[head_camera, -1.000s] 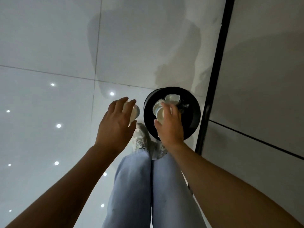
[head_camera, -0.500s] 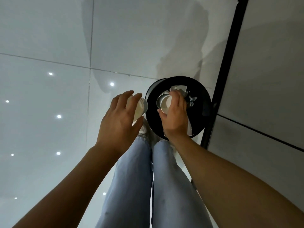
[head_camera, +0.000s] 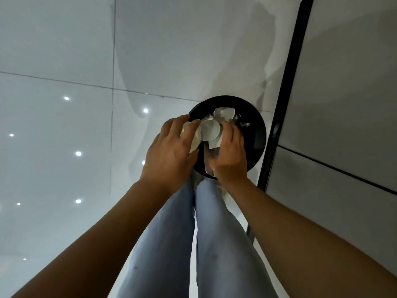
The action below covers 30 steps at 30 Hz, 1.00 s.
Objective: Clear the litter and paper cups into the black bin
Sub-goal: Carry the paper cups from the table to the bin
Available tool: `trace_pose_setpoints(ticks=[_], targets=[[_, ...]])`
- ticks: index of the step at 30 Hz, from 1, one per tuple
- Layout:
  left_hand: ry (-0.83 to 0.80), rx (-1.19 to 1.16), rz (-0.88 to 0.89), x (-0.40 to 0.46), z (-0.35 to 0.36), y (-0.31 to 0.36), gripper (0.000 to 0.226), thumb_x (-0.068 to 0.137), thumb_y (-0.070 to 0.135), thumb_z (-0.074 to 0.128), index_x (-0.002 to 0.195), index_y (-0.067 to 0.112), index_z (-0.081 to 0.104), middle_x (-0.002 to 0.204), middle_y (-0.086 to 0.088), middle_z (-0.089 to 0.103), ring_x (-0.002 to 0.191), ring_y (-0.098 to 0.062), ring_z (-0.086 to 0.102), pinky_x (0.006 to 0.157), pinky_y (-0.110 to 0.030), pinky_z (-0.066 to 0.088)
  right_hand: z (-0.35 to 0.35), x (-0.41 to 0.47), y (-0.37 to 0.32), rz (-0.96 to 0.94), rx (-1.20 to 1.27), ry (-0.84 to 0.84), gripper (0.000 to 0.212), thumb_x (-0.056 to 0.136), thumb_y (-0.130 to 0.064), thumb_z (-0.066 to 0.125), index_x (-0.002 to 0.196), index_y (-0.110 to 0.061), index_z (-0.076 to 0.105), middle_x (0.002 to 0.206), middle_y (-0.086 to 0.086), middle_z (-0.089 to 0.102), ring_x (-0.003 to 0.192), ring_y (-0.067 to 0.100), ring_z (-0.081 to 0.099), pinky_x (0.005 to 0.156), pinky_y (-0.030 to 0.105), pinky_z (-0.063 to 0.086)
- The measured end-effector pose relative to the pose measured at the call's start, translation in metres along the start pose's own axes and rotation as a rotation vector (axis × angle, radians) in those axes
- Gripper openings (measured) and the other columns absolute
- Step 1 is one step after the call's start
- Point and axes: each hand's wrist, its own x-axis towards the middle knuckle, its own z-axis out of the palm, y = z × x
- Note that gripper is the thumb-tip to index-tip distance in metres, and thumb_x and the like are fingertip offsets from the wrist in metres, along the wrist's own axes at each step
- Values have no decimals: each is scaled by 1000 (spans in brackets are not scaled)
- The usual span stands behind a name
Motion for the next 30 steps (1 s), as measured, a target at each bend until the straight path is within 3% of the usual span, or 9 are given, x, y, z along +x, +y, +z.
trace_pose_setpoints(ticks=[6, 11, 14, 18, 21, 26, 30], targets=[[-93, 213, 162, 12, 23, 20, 62, 81, 19, 72, 137, 10, 46, 140, -16, 47, 130, -35, 43, 100, -41, 43, -45, -15, 12, 41, 86, -26, 71, 87, -13, 63, 148, -11, 28, 153, 10, 29, 141, 24, 26, 111, 41, 34], [-113, 377, 259, 37, 56, 15, 68, 74, 11, 76, 136, 9, 48, 135, -17, 52, 127, -35, 47, 102, -43, 42, -60, -7, 27, -7, 45, 43, 67, 87, -8, 60, 147, -11, 31, 148, 10, 37, 134, 24, 36, 106, 32, 41], [-160, 449, 267, 51, 77, 6, 76, 76, 16, 76, 142, 12, 39, 142, -14, 45, 134, -33, 40, 109, -42, 34, -59, 3, 37, -17, 27, 75, 66, 87, -10, 58, 146, -13, 31, 146, 8, 39, 131, 23, 39, 102, 26, 39], [-223, 510, 263, 64, 101, -6, 75, 84, 20, 68, 147, 15, 27, 151, -12, 31, 142, -30, 26, 117, -41, 17, -55, 12, 43, -27, -5, 59, 65, 89, -12, 58, 148, -13, 30, 149, 8, 36, 135, 23, 35, 106, 34, 42], [-231, 431, 271, 66, 102, -7, 72, 88, 25, 64, 148, 15, 26, 153, -13, 30, 143, -30, 23, 118, -39, 10, -56, 12, 41, -26, -32, 11, 64, 91, -13, 55, 149, -13, 28, 152, 8, 31, 138, 23, 31, 107, 35, 40], [-171, 150, 149, 41, 56, 7, 68, 88, 32, 64, 145, 13, 34, 150, -12, 35, 141, -30, 28, 114, -40, 25, -77, -8, 14, -10, -66, -67, 65, 92, -15, 56, 150, -15, 26, 154, 6, 28, 140, 22, 29, 109, 36, 39], [-124, 99, 27, -4, -7, 24, 61, 93, 37, 55, 146, 17, 32, 151, -7, 33, 139, -26, 29, 114, -34, 24, -114, -44, -27, -56, -155, -136, 65, 93, -19, 56, 150, -17, 24, 154, 6, 26, 142, 23, 27, 111, 35, 38]])
